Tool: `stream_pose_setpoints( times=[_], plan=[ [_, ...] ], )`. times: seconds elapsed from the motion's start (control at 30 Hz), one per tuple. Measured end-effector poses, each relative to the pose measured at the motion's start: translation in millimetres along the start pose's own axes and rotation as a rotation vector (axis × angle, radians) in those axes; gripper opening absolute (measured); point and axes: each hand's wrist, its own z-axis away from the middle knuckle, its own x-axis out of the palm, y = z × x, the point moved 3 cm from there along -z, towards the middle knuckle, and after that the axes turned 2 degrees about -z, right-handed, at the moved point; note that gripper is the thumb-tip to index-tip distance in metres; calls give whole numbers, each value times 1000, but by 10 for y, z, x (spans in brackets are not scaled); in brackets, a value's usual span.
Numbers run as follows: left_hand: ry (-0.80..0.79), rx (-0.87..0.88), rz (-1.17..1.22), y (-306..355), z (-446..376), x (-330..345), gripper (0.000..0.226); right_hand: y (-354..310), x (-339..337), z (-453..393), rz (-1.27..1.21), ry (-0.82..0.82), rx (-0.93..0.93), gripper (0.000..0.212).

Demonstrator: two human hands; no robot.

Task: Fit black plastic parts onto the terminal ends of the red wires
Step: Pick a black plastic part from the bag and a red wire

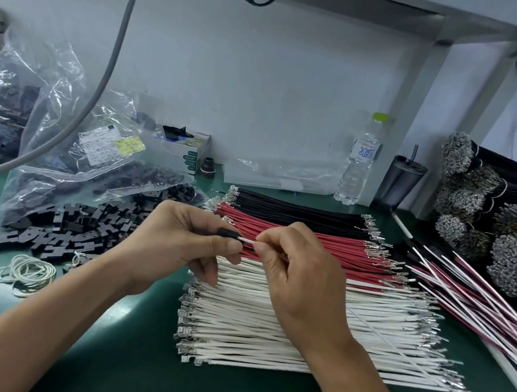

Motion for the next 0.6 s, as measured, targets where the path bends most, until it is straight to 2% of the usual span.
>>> stream_pose_setpoints(
  times=[0.3,0.4,0.5,0.53,0.6],
  plan=[
    [-22,55,-57,56,33,13,26,-60,15,-19,75,25,-122,16],
    [40,90,22,109,27,-98,27,-42,-94,-79,130,36,-140,22],
    [168,103,211,143,37,-292,33,87,-203,-105,153,-64,-31,30],
    [198,105,266,147,33,-330,38,115,-259,-114,143,-52,-17,26],
    [185,107,328,178,34,-341,42,103,-442,-188,90,75,-24,22]
  ],
)
